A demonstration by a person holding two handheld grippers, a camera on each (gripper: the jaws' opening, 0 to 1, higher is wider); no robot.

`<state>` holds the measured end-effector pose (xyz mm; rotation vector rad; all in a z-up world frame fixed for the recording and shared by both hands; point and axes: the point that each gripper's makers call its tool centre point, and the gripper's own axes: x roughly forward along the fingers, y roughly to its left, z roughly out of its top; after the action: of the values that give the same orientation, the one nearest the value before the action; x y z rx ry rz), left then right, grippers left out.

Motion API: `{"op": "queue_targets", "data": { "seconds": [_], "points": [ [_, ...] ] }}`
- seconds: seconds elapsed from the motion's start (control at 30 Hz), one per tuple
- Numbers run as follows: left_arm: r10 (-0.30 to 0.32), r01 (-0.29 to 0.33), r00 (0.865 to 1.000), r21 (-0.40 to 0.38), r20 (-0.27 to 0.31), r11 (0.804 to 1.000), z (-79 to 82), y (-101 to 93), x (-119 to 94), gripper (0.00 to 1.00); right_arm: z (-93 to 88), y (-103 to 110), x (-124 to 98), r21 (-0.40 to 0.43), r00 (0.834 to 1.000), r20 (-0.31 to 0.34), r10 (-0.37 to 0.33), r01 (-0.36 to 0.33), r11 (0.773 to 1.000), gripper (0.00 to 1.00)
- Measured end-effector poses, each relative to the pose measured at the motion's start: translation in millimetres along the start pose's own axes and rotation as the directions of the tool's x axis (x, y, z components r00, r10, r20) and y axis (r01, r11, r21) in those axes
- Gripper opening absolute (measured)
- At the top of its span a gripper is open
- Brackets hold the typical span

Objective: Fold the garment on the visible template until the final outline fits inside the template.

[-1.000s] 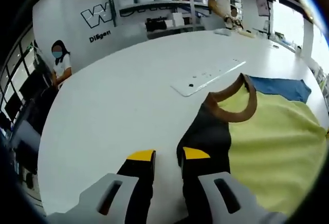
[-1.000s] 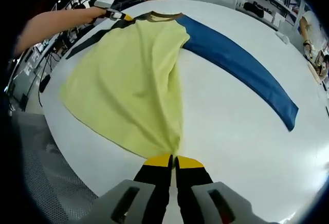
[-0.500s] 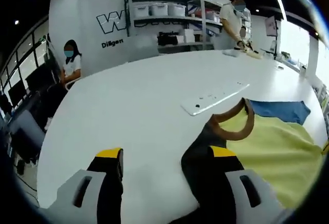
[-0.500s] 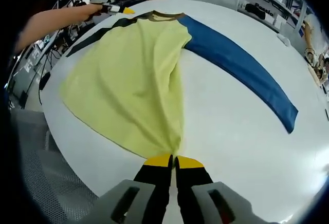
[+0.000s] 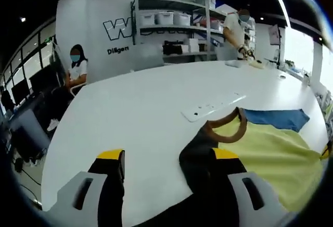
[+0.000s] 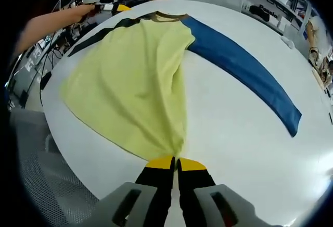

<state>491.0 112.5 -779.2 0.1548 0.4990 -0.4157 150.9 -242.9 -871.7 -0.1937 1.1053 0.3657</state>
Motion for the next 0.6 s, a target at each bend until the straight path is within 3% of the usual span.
{"op": "queue_targets", "data": {
  "seconds": [0.3, 0.5, 0.6],
  "points": [
    [-0.008, 0.012, 0.998, -0.057, 0.069, 0.998, 0.9, -9.5, -37.5, 0.64, -0.1, 0.9, -0.8, -0.004, 1.0, 0.007, -0.001, 0.001, 1.0, 0.0],
    [-0.019, 0.028, 0.994, -0.087, 0.105, 0.996, -8.3, -20.6, -66.2, 0.64, 0.2, 0.3, -0.9, -0.007, 1.0, 0.01, -0.003, 0.003, 1.0, 0.0],
    [-0.013, 0.032, 0.991, -0.138, 0.136, 0.99, -15.4, -25.6, -88.1, 0.64, 0.1, 0.5, -1.4, -0.008, 1.0, 0.017, -0.003, 0.004, 1.0, 0.0]
  ]
}}
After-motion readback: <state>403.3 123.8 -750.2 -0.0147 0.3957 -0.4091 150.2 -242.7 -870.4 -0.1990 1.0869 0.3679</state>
